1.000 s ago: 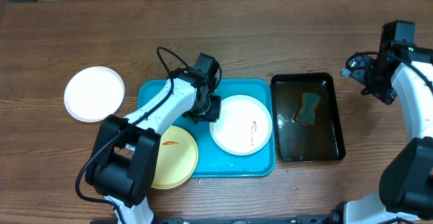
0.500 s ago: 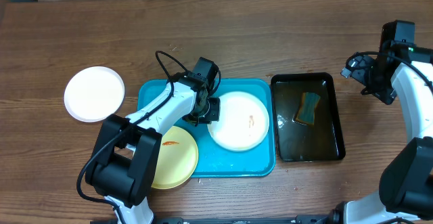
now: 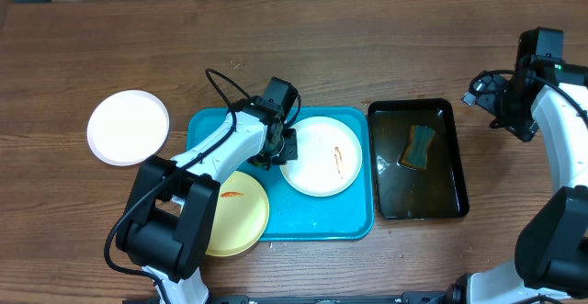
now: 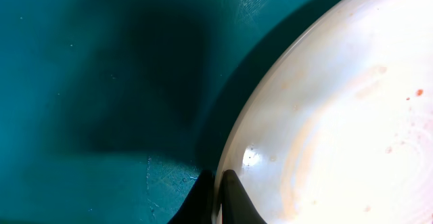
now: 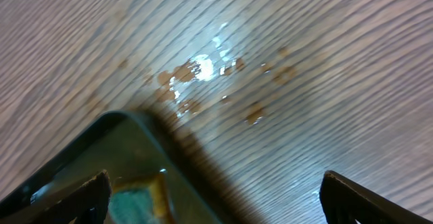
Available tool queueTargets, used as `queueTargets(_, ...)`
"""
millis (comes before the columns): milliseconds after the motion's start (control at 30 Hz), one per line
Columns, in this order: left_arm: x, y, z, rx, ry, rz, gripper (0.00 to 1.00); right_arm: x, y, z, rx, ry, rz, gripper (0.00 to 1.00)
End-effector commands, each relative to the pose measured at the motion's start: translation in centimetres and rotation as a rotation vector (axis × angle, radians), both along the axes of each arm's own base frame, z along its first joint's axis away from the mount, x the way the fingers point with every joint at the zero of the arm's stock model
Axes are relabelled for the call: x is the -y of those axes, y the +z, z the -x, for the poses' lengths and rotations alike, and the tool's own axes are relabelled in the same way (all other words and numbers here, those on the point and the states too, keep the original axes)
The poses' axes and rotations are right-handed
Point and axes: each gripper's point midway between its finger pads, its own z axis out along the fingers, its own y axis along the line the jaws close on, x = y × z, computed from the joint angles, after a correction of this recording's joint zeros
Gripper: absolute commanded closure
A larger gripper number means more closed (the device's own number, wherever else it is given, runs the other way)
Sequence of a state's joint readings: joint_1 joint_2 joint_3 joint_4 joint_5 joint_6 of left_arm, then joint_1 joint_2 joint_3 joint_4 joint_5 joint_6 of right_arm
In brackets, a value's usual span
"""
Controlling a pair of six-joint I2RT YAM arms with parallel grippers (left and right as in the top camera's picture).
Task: Clean dirty plates on tray and stack at the side
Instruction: 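Reach the right gripper into the black tray toward the sponge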
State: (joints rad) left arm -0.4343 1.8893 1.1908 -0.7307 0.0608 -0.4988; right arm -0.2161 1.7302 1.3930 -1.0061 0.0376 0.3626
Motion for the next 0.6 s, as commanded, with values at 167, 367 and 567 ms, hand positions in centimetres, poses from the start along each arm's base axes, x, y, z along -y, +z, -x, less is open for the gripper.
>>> queueTargets(167, -1.1, -0.2, -0.6, 0.032, 0.034, -0.057, 0.94, -5.8, 1.6, -1.4, 0.090, 0.100, -0.331, 0.19)
queueTargets(367, -1.0, -0.2, -1.0, 0.045, 0.035, -0.050, 0.94, -9.3, 0.8, 1.9, -0.066, 0.153, -0.369, 0.39)
queueTargets(567, -1.0, -0.2, -1.0, 0.046, 0.035, -0.049, 0.92, -10.0, -1.0, 5.1, -0.234, 0.221, -0.138, 0.35)
